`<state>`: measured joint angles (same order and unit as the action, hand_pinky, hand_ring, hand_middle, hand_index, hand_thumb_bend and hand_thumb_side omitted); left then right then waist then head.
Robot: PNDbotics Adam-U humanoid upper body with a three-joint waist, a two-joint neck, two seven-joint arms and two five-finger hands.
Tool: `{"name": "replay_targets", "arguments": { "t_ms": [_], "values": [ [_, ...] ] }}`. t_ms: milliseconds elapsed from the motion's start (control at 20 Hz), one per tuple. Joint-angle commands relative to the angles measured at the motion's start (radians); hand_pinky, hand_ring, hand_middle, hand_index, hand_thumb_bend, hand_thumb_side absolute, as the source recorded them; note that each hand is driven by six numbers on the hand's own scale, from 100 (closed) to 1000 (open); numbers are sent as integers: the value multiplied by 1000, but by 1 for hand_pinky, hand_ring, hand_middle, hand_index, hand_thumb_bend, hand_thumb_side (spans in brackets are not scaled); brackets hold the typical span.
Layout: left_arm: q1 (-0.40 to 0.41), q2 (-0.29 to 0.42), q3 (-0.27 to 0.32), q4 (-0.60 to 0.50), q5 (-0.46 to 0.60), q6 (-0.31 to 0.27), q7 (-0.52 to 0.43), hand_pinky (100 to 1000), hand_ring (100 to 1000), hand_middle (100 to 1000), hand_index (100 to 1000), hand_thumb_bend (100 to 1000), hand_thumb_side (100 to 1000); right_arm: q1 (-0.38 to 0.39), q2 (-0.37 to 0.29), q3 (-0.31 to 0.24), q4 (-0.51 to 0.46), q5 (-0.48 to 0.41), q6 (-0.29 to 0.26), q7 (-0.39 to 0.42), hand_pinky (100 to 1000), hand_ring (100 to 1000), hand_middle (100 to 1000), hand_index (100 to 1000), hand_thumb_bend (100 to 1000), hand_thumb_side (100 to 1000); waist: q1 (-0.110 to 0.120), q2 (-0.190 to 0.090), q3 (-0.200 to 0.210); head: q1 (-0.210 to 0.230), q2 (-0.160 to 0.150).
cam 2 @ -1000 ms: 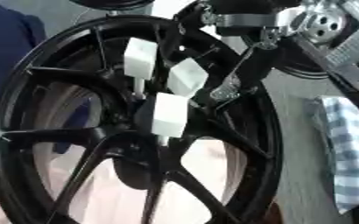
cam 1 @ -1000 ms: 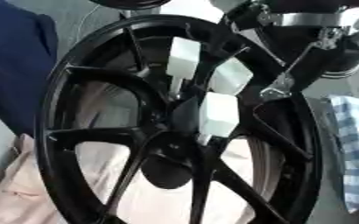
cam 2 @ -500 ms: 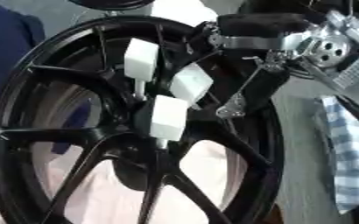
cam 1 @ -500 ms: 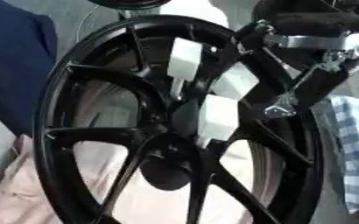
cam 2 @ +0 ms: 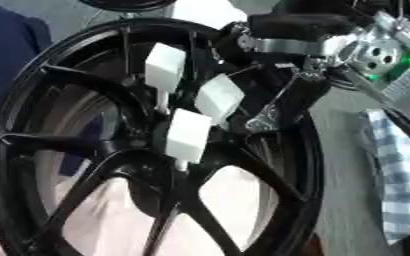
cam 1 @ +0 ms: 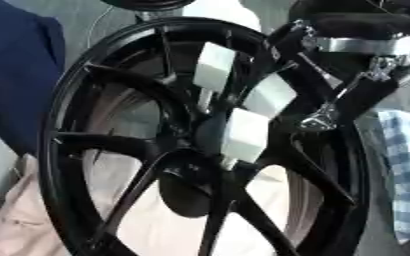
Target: Pull the pin out of the wheel hub.
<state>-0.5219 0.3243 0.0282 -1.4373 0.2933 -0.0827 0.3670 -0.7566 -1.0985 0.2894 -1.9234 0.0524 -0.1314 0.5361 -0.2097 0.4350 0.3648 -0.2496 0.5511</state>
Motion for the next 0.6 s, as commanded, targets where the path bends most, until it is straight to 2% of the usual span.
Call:
{"name": "replay_targets", "arguments": {
  "t_ms": [50, 600],
  "values": [
    [-16, 9, 1, -19, -1, 1, -3, 578, 527, 493, 666, 200, 873, -14, -29, -7, -8, 15, 0, -11, 838, 777, 655, 718, 399, 100, 11, -20, 3, -5, -15],
    [-20, 4, 0, -19, -1, 4, -5, 578, 527, 492, 666, 201, 873, -22, -8, 14, 10, 30, 6, -20, 828, 753, 612, 694, 373, 100, 9, -22, 7, -13, -25]
  ]
}}
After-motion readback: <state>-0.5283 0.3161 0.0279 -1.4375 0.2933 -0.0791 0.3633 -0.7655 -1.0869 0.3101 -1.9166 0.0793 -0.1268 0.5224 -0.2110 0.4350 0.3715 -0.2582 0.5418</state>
